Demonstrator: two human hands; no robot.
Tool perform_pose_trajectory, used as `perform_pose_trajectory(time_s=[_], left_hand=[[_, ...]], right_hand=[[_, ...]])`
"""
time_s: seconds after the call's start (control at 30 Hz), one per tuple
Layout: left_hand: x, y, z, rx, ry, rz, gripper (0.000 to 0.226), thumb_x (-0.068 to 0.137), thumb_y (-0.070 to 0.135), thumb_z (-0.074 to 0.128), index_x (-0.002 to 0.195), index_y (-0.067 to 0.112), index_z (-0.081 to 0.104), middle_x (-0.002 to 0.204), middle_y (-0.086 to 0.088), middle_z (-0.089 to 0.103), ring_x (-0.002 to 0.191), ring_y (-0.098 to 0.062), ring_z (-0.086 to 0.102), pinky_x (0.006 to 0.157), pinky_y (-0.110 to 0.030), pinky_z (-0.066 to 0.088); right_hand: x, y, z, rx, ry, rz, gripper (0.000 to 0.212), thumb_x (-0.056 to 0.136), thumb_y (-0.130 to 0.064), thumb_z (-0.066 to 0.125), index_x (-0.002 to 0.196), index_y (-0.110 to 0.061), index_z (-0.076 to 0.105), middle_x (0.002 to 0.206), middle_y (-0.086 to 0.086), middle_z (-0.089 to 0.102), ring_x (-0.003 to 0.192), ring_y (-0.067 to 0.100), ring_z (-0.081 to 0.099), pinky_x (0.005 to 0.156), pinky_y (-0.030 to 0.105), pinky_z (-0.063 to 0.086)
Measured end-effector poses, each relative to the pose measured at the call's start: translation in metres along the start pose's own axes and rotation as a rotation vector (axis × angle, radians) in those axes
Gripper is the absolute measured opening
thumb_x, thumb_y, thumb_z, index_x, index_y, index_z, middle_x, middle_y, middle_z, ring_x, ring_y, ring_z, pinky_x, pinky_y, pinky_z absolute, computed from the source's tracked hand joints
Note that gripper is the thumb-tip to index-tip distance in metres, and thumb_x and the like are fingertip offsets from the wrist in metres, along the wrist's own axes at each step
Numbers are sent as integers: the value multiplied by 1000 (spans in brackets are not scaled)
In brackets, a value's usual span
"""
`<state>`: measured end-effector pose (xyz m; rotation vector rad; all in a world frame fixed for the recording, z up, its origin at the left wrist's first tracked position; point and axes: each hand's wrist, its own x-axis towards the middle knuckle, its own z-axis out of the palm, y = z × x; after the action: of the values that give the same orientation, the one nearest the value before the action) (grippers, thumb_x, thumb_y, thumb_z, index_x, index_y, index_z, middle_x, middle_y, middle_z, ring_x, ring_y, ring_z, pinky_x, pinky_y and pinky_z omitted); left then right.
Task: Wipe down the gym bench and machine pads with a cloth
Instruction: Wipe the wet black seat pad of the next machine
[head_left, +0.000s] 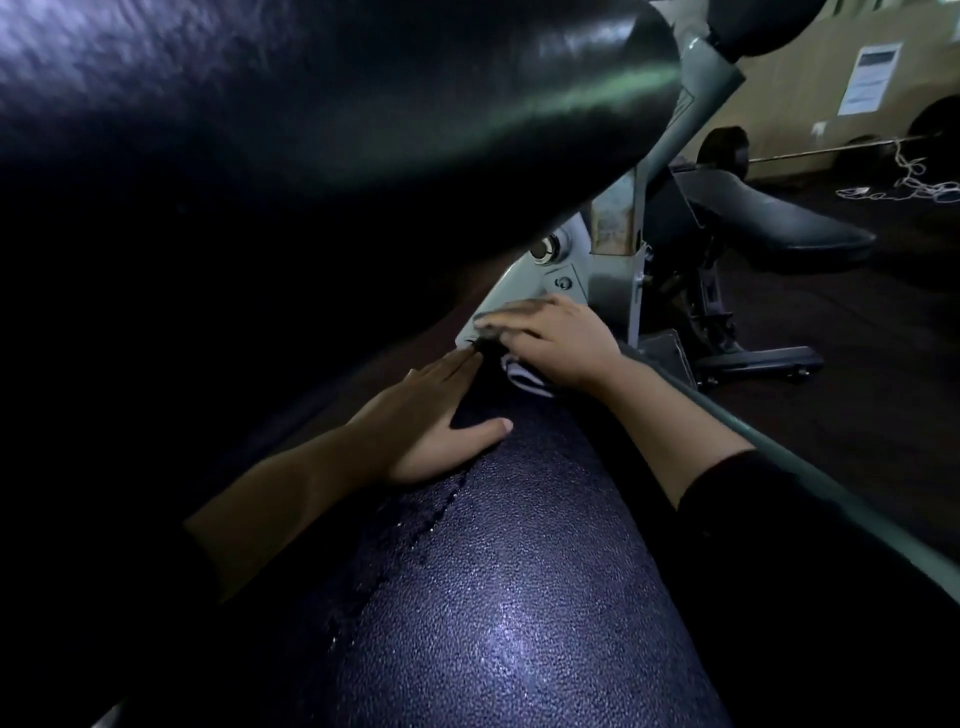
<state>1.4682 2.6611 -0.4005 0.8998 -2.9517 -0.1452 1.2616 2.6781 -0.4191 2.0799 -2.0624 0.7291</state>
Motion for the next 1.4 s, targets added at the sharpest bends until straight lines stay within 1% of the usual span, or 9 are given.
perform_pose_trajectory(time_s=[0.13, 0.23, 0.47, 0.57, 0.67, 0.83, 1.0, 1.2, 1.4], left_hand=[[-2, -1, -2, 7, -19, -13, 88, 89, 67, 37, 156, 19, 6, 162, 6, 0, 147, -6, 4, 122, -36, 8], [-2, -1, -2, 4, -20, -13, 87, 89, 67, 37, 156, 20, 6, 162, 7, 0, 147, -5, 4, 121, -34, 8], [1, 1, 0, -25, 22, 7, 92, 86, 72, 38, 155, 19, 9, 162, 5, 8, 147, -6, 10, 121, -35, 13], [0, 2, -2, -50, 47, 35, 103, 73, 79, 29, 155, 20, 10, 162, 5, 12, 146, -6, 13, 119, -39, 19], [-1, 1, -2, -9, 20, 1, 91, 87, 71, 38, 155, 20, 5, 162, 7, 4, 147, -5, 6, 121, -32, 9], [-1, 3, -3, -3, -16, -24, 86, 90, 65, 38, 156, 20, 4, 162, 7, 0, 147, -5, 6, 117, -26, 5], [-1, 4, -4, -2, -22, -22, 87, 90, 64, 38, 156, 19, 3, 162, 7, 0, 147, -5, 6, 116, -24, 6], [-2, 5, -4, -3, -4, -26, 86, 91, 61, 41, 155, 18, 2, 162, 6, 2, 146, -4, 4, 118, -25, 5], [-1, 2, -5, -30, -23, -31, 87, 90, 64, 39, 156, 21, 1, 162, 9, -2, 146, -2, 3, 115, -22, 2]], right_hand=[[-2, 35, -9, -192, -15, 8, 39, 101, -19, 36, 135, -20, 54, 148, -13, 41, 133, 14, 39, 96, 27, 23], [-28, 44, -2, -211, 122, 64, 39, 92, -22, 37, 113, -9, 67, 137, -3, 56, 122, 23, 54, 91, 36, 38], [-48, -16, 7, -74, 120, 151, 56, 88, -40, 17, 134, -46, 48, 146, -12, 44, 129, 23, 40, 107, 38, 31], [-8, -26, 9, -17, 68, 31, 47, 91, -32, 29, 128, -42, 56, 141, -14, 50, 126, 24, 44, 104, 38, 35], [19, -9, 11, 25, 120, 15, 36, 94, -22, 44, 120, -34, 65, 132, -8, 60, 119, 25, 52, 97, 37, 44], [7, 31, 9, -90, 146, 208, 38, 99, -23, 39, 133, -27, 55, 143, -4, 49, 129, 20, 44, 101, 32, 30], [-47, 5, 3, -68, 174, 497, 46, 96, -25, 35, 139, -41, 44, 150, -7, 39, 124, 29, 38, 99, 35, 31], [3, -26, 7, -7, 73, 154, 42, 91, -29, 33, 119, -44, 60, 137, -17, 52, 122, 24, 45, 103, 40, 38], [34, 27, 3, 132, 60, 274, 33, 94, -33, 43, 119, -38, 64, 118, -3, 67, 106, 25, 58, 94, 35, 46]])
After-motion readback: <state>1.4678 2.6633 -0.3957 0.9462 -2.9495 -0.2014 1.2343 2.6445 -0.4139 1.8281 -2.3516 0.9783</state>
